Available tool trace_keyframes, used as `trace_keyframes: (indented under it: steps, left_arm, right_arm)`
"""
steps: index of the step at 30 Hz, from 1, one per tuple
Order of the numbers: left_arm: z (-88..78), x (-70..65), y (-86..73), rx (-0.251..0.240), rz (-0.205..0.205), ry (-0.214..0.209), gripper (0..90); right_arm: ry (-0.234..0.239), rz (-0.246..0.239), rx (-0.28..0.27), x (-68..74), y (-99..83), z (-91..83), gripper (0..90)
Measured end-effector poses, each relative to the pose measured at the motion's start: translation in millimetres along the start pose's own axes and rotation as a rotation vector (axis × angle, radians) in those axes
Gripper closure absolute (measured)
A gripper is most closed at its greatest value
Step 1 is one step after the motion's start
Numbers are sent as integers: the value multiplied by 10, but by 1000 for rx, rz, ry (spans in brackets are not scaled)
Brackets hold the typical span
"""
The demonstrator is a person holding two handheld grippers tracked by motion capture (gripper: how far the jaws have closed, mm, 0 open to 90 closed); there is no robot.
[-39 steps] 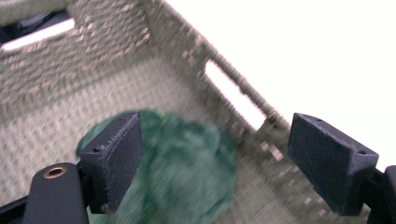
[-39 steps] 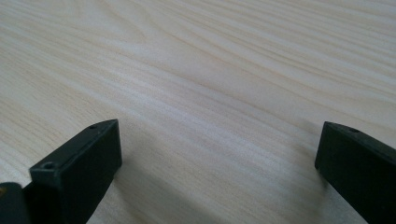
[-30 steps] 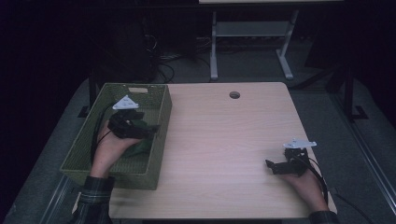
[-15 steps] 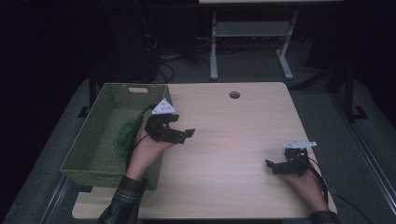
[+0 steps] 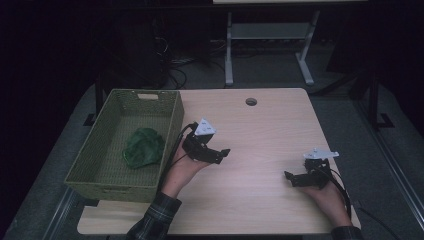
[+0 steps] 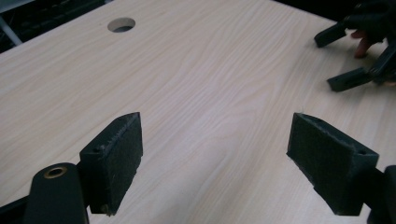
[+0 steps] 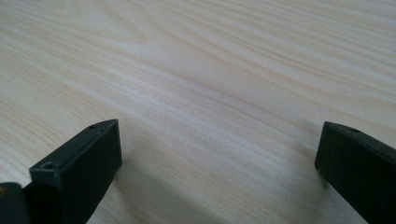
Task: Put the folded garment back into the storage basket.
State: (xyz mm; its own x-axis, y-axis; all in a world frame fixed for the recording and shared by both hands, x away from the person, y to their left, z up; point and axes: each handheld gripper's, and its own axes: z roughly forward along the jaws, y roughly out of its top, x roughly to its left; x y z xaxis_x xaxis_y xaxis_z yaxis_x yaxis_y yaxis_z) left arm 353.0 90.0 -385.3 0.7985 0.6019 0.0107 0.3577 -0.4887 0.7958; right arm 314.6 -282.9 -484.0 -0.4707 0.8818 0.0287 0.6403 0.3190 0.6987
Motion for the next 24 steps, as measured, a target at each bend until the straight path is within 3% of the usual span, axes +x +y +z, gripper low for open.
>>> trace_keyframes:
  steps: [12,19,24]
  left_arm:
    - [442,-49,-406,66,-19,14,151]
    - [575,-50,-596,120,-3,27,145]
    - [634,-35,-691,119,-16,20,137]
  right_arm:
    - [0,0,0,0,0,0,2]
    - [0,0,0,0,0,0,2]
    - [0,0,0,0,-1,0,2]
